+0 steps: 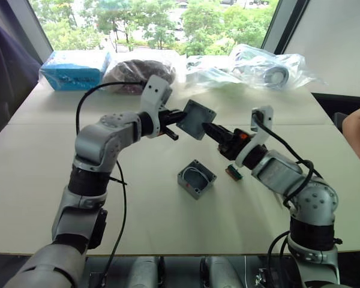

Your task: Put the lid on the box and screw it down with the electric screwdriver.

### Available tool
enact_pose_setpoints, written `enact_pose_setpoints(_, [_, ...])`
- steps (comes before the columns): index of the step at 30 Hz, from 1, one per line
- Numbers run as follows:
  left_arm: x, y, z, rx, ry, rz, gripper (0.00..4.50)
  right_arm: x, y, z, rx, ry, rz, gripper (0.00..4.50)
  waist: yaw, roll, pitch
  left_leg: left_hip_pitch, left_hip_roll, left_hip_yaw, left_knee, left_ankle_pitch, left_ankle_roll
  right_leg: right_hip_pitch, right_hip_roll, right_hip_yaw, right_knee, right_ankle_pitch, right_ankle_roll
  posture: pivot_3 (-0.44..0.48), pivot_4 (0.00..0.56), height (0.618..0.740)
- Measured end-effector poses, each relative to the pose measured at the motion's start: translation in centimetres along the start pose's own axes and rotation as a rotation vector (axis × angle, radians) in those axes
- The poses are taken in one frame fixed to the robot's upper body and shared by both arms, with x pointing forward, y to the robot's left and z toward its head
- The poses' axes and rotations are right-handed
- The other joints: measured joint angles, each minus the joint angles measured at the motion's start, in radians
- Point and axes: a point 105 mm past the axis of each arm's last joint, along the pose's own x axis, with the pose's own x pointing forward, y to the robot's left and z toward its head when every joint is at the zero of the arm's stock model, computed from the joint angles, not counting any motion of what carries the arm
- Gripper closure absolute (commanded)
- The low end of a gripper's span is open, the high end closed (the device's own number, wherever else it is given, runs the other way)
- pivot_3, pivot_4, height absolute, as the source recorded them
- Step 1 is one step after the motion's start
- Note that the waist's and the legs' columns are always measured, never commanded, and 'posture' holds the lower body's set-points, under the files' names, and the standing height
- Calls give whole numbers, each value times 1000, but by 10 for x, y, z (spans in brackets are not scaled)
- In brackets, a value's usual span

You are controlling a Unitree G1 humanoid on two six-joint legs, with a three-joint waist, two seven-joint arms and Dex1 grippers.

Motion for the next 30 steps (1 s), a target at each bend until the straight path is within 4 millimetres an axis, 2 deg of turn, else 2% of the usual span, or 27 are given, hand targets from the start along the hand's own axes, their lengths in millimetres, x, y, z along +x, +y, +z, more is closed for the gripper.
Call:
enact_pose_setpoints(5, [0, 0, 0, -1, 0, 1, 4500, 0, 0, 0, 3, 0, 0, 4386, 0, 0, 0, 0, 0, 0, 0, 0, 0, 0, 0, 0, 0, 0, 0, 0, 150, 740])
enact_pose_setpoints(8, [-1, -1, 0, -10, -9, -11, 3618, 0, -1, 0, 11, -4, -3, 4386, 0, 0, 0, 0, 0, 0, 0, 0, 1, 0, 0, 0, 0, 0, 0, 0, 150, 740])
enact_pose_setpoints(12, [-10, -11, 9, -44, -78, -101, 1843, 0, -6, 2, 29, -12, -25, 4386, 0, 0, 0, 0, 0, 0, 0, 0, 0, 0, 0, 0, 0, 0, 0, 0, 150, 740])
enact_pose_setpoints(14, [-12, -13, 14, -54, -105, -121, 1217, 0, -6, 2, 30, -14, -23, 4386, -1, 0, 0, 0, 0, 0, 0, 0, 0, 0, 0, 0, 0, 0, 0, 0, 150, 740])
enact_pose_setpoints(16, [-18, -9, 17, -64, -119, -123, 382, 0, -7, 3, 26, -15, -23, 4386, -3, 0, 0, 0, 0, 0, 0, 0, 0, 0, 0, 0, 0, 0, 0, 0, 150, 740])
enact_pose_setpoints(19, [-28, 4, 28, -130, -152, -115, 382, -3, -14, 11, -40, -39, -59, 4386, -1, 0, 0, -1, 0, 0, 0, -2, 4, -1, 0, 0, 0, 0, 0, 0, 150, 740])
enact_pose_setpoints(22, [-40, 27, 45, -168, -213, -58, 382, -13, -26, 29, -222, -75, -130, 4386, 1, 0, 0, -1, 0, 0, 0, -2, 4, -1, 0, 0, -1, 0, 0, 0, 150, 740])
enact_pose_setpoints(23, [-42, 35, 49, -193, -228, -42, 909, -20, -28, 38, -391, -68, -154, 4386, 3, 1, 1, -1, -1, 0, 0, -2, 4, -1, 0, 0, -1, 0, 0, 0, 150, 740])
enact_pose_setpoints(24, [-44, 41, 49, -208, -232, -28, 1094, -23, -24, 42, -496, -55, -152, 4386, 2, 1, 1, -1, -1, 0, -1, -2, 4, -1, 0, 0, -1, 0, 0, 0, 150, 740])
enact_pose_setpoints(26, [-41, 47, 44, -230, -227, -25, 1977, -30, -15, 47, -783, -45, -139, 4386, 1, 1, 1, -1, 0, 0, -1, -2, 4, -1, 0, 0, -2, 0, 0, 0, 150, 740])
enact_pose_setpoints(30, [-32, 42, 32, -160, -151, -62, 3511, -39, -11, 23, -1224, 61, -64, 4386, 2, 0, 2, -1, 0, 0, -1, 0, -1, -1, 2, 0, -2, 0, 1, 0, 150, 740])
